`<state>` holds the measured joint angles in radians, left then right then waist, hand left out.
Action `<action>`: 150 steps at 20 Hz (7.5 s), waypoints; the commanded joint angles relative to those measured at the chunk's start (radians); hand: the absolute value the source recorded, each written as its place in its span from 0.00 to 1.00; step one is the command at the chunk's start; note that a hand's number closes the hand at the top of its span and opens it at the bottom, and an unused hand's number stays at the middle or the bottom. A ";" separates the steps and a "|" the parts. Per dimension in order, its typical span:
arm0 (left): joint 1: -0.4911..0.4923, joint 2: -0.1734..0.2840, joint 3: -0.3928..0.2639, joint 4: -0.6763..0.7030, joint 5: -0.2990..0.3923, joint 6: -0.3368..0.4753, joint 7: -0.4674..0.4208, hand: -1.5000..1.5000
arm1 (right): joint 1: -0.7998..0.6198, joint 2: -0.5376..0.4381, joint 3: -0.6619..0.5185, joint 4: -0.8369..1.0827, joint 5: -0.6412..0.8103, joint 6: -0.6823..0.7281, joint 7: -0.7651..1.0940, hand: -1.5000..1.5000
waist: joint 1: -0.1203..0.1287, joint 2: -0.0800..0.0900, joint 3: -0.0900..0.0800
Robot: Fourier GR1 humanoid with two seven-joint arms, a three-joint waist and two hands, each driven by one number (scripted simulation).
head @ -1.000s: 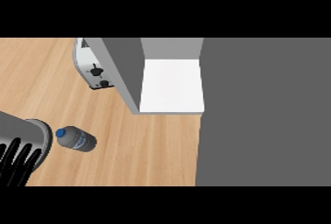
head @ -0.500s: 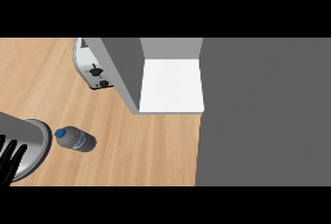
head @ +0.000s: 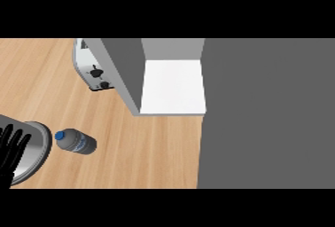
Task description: Pick up the bottled water, place it into the cabinet and close the cabinet
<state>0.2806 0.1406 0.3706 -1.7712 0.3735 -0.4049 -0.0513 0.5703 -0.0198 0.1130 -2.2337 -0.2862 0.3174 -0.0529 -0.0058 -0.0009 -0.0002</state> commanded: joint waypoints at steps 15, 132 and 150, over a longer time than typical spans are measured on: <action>-0.276 0.070 0.032 0.638 -0.164 -0.020 -0.211 0.00 | 0.087 0.013 0.060 -0.020 0.055 0.037 -0.056 0.00 | -0.005 0.001 0.000; -0.896 -0.140 -0.629 0.650 -0.009 0.773 -0.128 1.00 | 0.006 -0.020 0.074 0.147 0.001 0.026 -0.126 0.00 | -0.015 0.003 0.001; -1.277 -0.140 -0.575 1.189 -0.078 0.953 -0.206 1.00 | -0.072 -0.010 0.099 0.139 -0.007 -0.002 -0.058 0.00 | -0.054 0.019 0.000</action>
<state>-0.8871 0.0065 -0.2131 -0.7643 0.3001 0.5389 -0.2125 0.5299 -0.0348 0.2096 -2.1072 -0.2912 0.3234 -0.1245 -0.0504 0.0105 -0.0004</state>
